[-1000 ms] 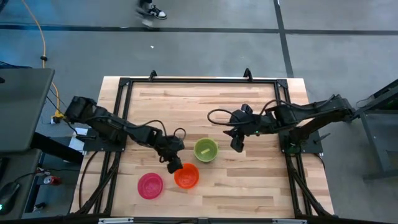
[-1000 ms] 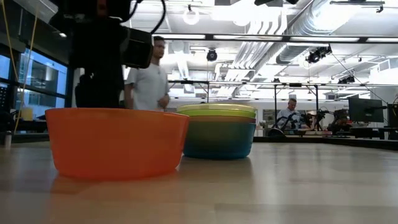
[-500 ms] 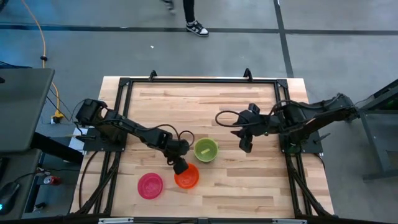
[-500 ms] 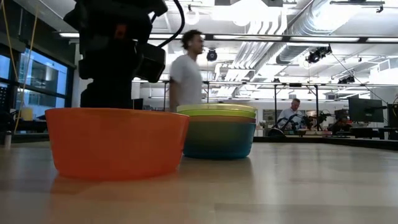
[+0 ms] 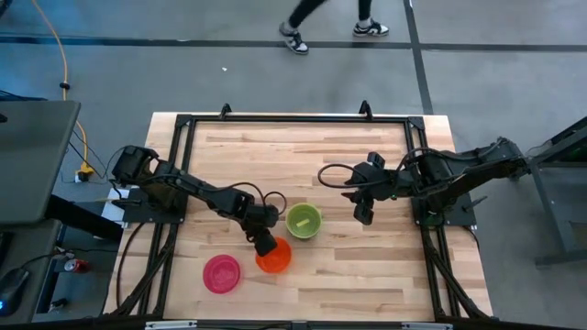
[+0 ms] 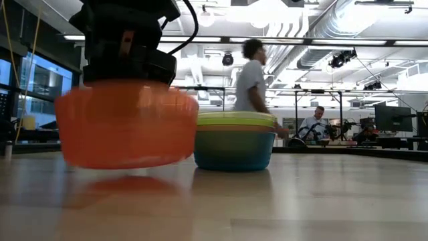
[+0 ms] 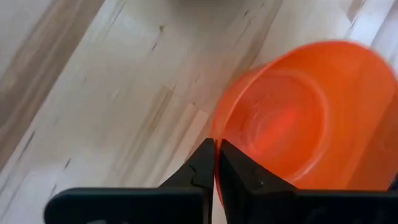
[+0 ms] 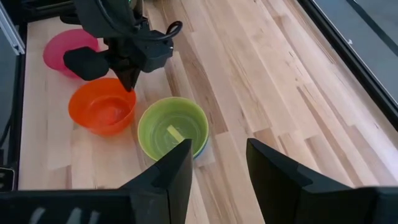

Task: Nest bowls inside each other
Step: Stack the orange bowl on the yellow bowl

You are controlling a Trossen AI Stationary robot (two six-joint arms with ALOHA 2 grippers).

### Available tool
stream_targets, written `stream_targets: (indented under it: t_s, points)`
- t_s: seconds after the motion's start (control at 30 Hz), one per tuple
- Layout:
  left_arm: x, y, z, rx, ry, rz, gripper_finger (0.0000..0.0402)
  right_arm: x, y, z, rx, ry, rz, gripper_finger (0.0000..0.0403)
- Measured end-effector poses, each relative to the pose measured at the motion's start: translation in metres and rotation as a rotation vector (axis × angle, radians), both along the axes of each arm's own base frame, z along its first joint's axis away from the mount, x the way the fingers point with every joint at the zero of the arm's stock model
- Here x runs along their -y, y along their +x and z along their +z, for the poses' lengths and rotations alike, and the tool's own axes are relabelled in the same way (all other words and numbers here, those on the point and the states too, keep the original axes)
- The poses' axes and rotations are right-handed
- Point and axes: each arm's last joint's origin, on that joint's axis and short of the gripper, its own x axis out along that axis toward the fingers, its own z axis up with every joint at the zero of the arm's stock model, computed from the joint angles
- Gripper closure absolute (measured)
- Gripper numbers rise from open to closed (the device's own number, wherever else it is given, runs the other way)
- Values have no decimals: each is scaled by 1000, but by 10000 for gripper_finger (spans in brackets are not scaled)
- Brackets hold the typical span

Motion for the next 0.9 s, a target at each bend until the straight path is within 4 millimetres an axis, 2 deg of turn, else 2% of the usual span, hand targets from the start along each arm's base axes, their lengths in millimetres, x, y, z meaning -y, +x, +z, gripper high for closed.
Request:
stream_targets:
  t_s: [0.23,0.47,0.67,0.9]
  points:
    - [-6,-4,10,-20,-49,-34,400,0,0,0,4,20,-19,259]
    - [-19,3,49,-10,0,-87,401,1,0,-1,3,21,-42,259]
    - [-41,14,84,47,95,-98,401,1,0,0,9,5,-57,259]
    - [-80,17,98,87,163,-15,401,1,0,0,9,4,-57,259]
